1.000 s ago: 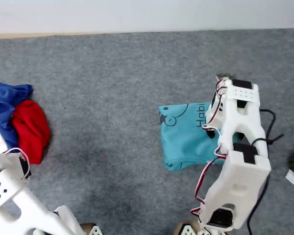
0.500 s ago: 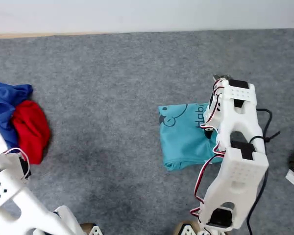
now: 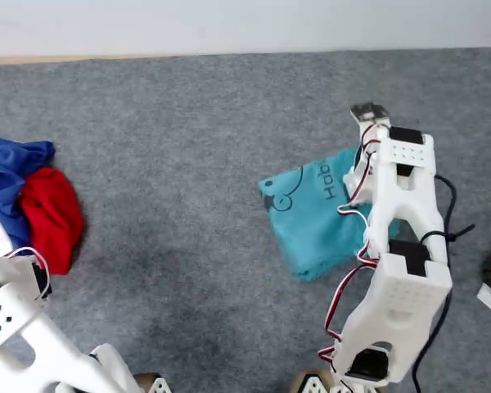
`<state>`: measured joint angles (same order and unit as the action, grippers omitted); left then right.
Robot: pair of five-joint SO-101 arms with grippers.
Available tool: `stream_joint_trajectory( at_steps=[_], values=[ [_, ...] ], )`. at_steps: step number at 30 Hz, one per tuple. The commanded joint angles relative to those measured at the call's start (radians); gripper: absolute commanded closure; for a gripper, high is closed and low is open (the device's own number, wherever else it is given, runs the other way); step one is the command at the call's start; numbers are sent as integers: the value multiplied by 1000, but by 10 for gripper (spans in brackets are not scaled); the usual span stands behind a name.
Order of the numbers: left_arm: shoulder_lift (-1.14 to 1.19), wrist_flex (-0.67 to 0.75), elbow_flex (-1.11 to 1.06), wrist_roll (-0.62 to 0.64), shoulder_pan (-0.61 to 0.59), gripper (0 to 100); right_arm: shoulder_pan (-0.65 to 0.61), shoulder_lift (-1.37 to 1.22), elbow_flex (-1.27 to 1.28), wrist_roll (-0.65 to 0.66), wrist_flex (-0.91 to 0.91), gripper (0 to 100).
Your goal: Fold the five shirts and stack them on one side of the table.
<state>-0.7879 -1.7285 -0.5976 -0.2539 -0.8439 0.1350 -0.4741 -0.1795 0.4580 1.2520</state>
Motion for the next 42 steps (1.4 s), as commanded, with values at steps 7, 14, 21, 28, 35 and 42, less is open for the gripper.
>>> stream_joint_trajectory(
  at_steps=[7, 14, 21, 28, 35, 42],
  values=[
    [-14, -23, 2, -3, 6, 917, -16, -111, -299, 440, -122, 988],
    [-14, -23, 2, -3, 6, 917, -48, -180, -379, 480, -120, 950],
    [-14, -23, 2, -3, 6, 917, -42, -137, -405, 376, -50, 772],
    [-14, -23, 2, -3, 6, 917, -45, -33, -407, 252, -42, 770],
    [-14, -23, 2, -3, 6, 917, -62, 44, -407, -207, 84, 771],
    [-14, -25, 2, -3, 6, 917, -93, 62, -407, -474, 263, 771]
  ],
)
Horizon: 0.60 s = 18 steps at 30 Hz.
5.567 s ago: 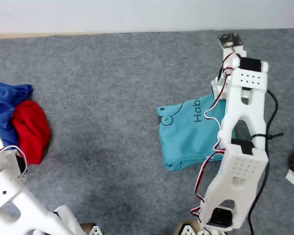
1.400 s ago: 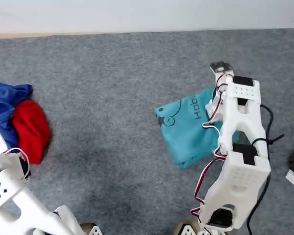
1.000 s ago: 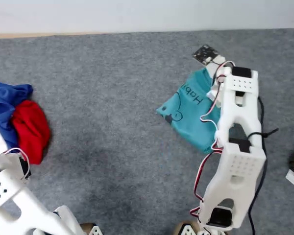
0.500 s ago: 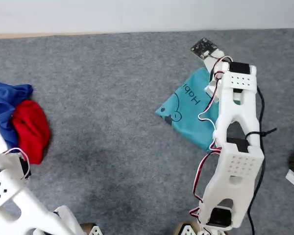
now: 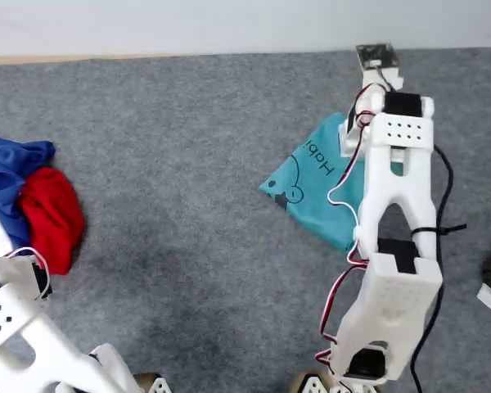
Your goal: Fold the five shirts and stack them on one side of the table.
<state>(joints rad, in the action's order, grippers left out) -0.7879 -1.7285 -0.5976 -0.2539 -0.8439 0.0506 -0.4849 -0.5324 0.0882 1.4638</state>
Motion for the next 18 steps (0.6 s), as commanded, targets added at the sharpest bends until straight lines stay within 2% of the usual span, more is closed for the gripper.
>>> stream_joint_trajectory(
  at_steps=[1, 8, 10, 15, 18],
  values=[
    [-14, -25, 2, -3, 6, 917, -5, 73, -54, -147, 68, 770],
    [-14, -25, 2, -3, 5, 917, -39, 70, -48, -405, 269, 772],
    [-14, -25, 2, -3, 5, 917, -64, 70, -46, -430, 332, 772],
    [-14, -26, 2, -3, 3, 917, -70, 68, 40, -471, 329, 773],
    [-14, -26, 2, -3, 2, 917, -68, 70, 106, -471, 326, 831]
  ],
)
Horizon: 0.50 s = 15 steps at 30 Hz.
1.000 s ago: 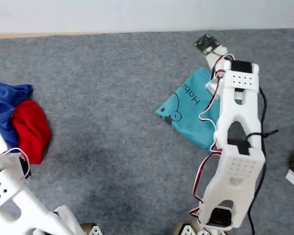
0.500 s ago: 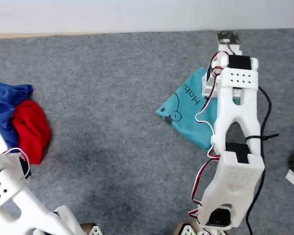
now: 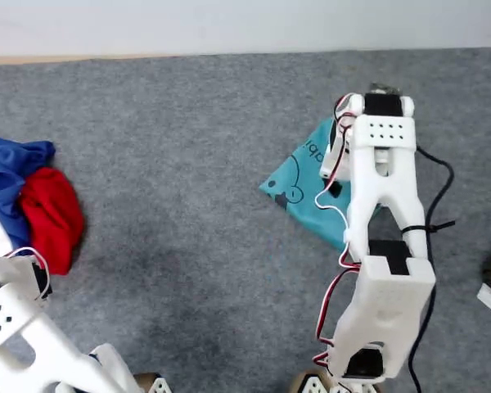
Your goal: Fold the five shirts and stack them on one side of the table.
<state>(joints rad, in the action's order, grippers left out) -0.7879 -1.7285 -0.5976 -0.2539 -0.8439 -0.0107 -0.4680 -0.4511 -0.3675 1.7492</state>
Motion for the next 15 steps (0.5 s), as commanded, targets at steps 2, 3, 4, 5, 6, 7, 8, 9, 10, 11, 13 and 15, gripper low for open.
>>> stream_joint_trajectory(
  at_steps=[2, 3, 4, 5, 6, 7, 8, 9, 10, 11, 13, 15],
  values=[
    [-14, -26, 2, -3, 2, 917, -8, 53, 38, -12, 39, 911],
    [-14, -26, 2, -3, 2, 917, -8, 53, 38, -11, 39, 953],
    [-14, -26, 2, -3, 2, 917, -8, 53, 38, -3, 38, 988],
    [-14, -26, 2, -3, 2, 917, -12, 53, 41, 12, 41, 991],
    [-14, -26, 2, -3, 2, 917, -13, 53, 41, 17, 41, 981],
    [-14, -26, 2, -3, 2, 917, -13, 53, 41, 20, 41, 984],
    [-14, -26, 2, -3, 2, 917, -10, 51, 41, 20, 39, 990],
    [-14, -26, 2, -3, 2, 917, -8, 51, 41, 20, 38, 989],
    [-14, -26, 2, -3, 2, 917, -7, 51, 41, 21, 38, 989],
    [-14, -26, 2, -3, 2, 917, -7, 50, 41, 23, 38, 989],
    [-14, -26, 2, -3, 2, 917, -7, 33, 43, 23, 39, 989],
    [-14, -26, 2, -3, 2, 917, 10, -2, 43, 23, 39, 989]
  ],
)
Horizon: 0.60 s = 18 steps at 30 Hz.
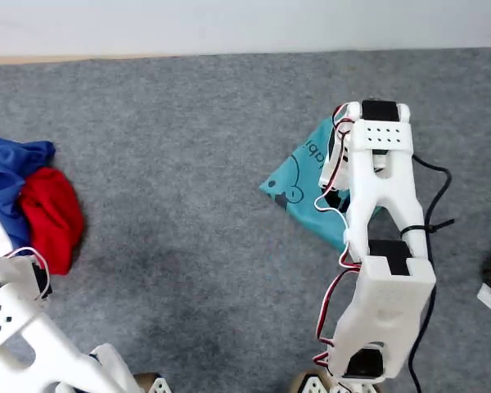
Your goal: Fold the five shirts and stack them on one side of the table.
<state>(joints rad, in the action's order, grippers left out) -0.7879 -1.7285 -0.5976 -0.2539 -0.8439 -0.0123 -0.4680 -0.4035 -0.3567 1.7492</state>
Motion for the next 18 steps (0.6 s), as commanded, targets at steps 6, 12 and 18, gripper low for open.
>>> stream_joint_trajectory(
  at_steps=[6, 12, 18],
  values=[
    [-14, -26, 2, -3, 2, 917, 93, -147, -6, 14, 38, 989],
    [-14, -26, 1, -3, 2, 917, 97, -308, -8, 37, -8, 989],
    [-14, -26, 1, -5, 2, 917, 91, -251, -63, 40, 36, 989]
  ],
)
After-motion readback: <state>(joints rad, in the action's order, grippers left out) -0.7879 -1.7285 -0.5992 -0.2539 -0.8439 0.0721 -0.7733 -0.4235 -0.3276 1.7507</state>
